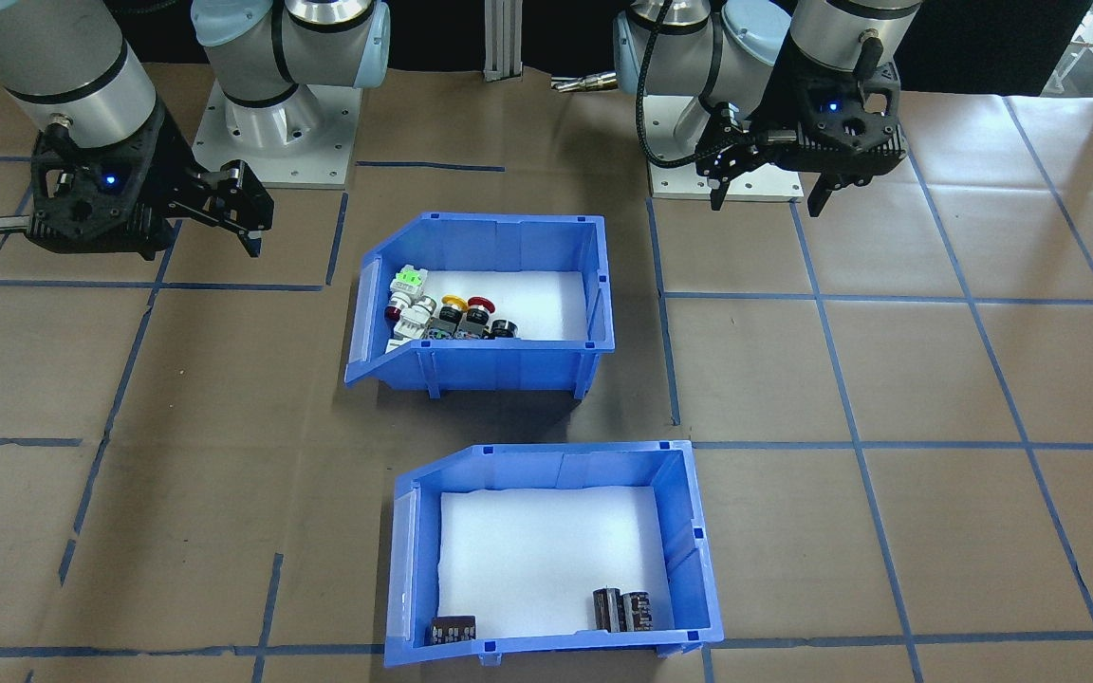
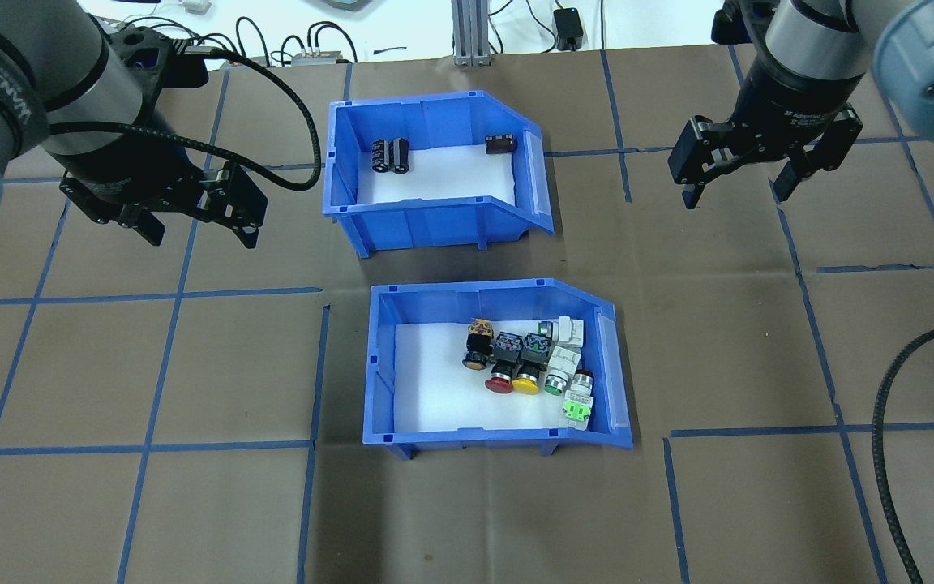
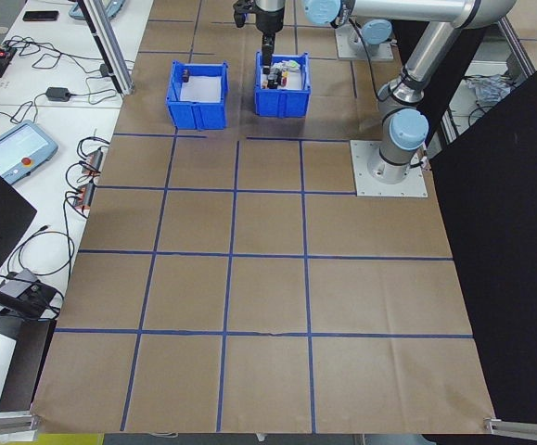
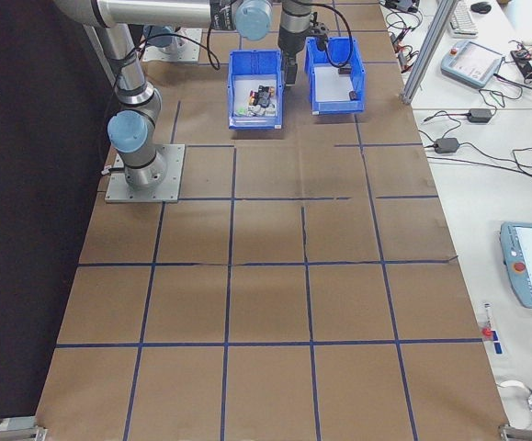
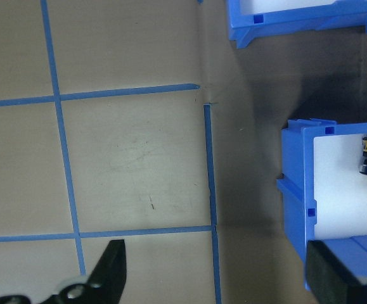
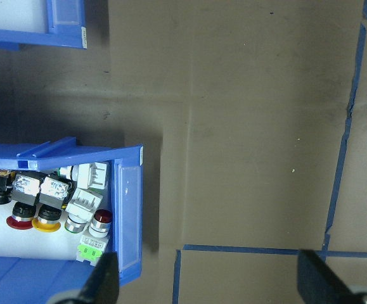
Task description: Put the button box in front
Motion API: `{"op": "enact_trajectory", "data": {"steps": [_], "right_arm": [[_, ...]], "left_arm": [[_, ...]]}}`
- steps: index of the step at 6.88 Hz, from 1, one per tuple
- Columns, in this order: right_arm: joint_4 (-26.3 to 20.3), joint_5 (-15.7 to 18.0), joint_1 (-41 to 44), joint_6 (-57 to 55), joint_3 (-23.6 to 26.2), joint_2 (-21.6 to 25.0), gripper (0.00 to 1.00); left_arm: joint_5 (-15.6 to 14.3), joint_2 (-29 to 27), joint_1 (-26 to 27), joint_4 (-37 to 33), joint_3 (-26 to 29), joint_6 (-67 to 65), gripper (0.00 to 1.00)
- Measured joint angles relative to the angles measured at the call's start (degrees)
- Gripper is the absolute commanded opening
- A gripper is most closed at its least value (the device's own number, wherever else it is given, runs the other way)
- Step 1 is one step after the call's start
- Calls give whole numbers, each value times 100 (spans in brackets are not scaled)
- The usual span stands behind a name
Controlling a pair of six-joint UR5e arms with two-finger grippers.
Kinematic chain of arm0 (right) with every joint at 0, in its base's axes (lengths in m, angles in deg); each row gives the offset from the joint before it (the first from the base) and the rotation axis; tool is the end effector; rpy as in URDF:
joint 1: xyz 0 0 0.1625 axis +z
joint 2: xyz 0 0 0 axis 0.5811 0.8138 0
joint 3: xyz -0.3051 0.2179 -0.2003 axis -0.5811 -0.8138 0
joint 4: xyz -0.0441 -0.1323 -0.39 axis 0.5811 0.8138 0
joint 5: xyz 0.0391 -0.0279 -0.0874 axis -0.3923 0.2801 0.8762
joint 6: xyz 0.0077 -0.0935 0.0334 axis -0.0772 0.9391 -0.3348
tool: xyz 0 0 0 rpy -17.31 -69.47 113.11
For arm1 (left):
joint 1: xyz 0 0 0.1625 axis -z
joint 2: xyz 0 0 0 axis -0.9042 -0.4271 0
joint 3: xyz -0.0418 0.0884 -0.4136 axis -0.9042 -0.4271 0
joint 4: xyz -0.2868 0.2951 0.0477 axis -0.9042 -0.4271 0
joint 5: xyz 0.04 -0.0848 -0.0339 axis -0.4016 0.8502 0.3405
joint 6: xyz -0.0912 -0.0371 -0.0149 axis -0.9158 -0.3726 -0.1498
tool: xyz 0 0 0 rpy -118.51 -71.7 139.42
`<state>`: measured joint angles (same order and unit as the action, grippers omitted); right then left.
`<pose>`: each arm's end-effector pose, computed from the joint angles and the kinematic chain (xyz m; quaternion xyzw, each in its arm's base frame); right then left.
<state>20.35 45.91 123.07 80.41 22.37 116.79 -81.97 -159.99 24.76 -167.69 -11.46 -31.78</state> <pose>0.1121 -0.4995 0.4703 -0.0277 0.9990 0.0351 0.0033 -0.1274 -0.4450 0.4975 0.0352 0.9993 -0.0079 0.0103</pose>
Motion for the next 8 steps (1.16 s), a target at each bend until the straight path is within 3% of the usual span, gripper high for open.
{"op": "enact_trajectory", "data": {"steps": [8], "right_arm": [[130, 92, -1, 161, -111, -107, 100]], "left_arm": [[43, -159, -7, 360, -102, -339, 99]]}}
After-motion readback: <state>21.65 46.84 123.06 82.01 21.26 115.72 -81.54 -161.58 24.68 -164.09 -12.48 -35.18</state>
